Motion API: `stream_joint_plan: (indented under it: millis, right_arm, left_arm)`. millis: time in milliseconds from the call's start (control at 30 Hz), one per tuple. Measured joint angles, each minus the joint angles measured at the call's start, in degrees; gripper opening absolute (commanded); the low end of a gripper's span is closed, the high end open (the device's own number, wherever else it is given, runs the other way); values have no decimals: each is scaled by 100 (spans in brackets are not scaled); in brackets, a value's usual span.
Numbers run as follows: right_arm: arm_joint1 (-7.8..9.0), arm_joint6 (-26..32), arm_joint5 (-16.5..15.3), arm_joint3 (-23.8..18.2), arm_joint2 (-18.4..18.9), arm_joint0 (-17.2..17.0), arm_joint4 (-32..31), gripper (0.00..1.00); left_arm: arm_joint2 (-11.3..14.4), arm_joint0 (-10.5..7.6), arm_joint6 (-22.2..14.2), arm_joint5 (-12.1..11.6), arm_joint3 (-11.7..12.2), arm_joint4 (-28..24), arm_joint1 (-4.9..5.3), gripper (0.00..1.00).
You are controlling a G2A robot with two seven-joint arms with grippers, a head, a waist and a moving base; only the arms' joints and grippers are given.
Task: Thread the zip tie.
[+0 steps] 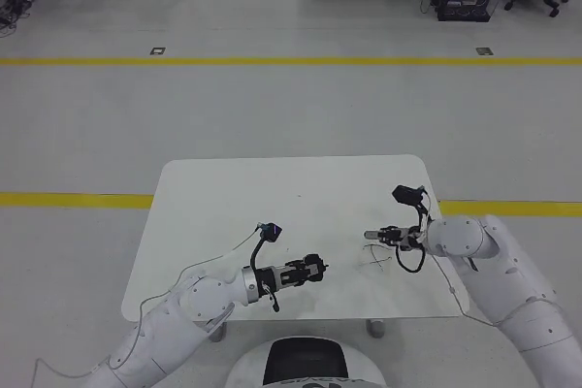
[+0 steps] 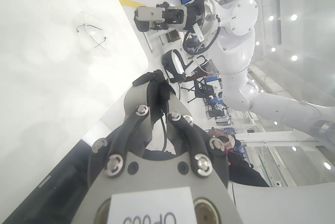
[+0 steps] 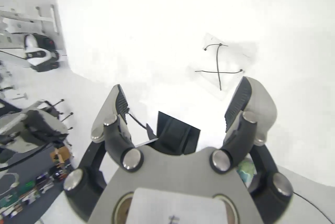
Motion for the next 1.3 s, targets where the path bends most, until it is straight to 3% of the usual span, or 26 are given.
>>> stream_joint_plan:
  millis: [200, 267, 533, 933, 1300]
  right_arm:
    - [-89, 527, 27, 183, -720, 484, -1017, 100]
    - [-144, 736, -99, 346, -983, 667, -1125, 100]
    - [-151, 757, -130, 376, -1023, 691, -1128, 100]
    - [-293, 397, -776, 608, -1617, 998, -1966, 100]
    - [-314, 315, -771, 736, -1646, 941, -1986, 100]
  left_arm:
    - [0, 0, 0, 0, 0, 0, 0, 0]
    - [0, 0, 0, 0, 0, 0, 0, 0]
    - [0, 0, 0, 0, 0, 0, 0, 0]
    - [0, 0, 0, 0, 0, 0, 0, 0]
    - [0, 0, 0, 0, 0, 0, 0, 0]
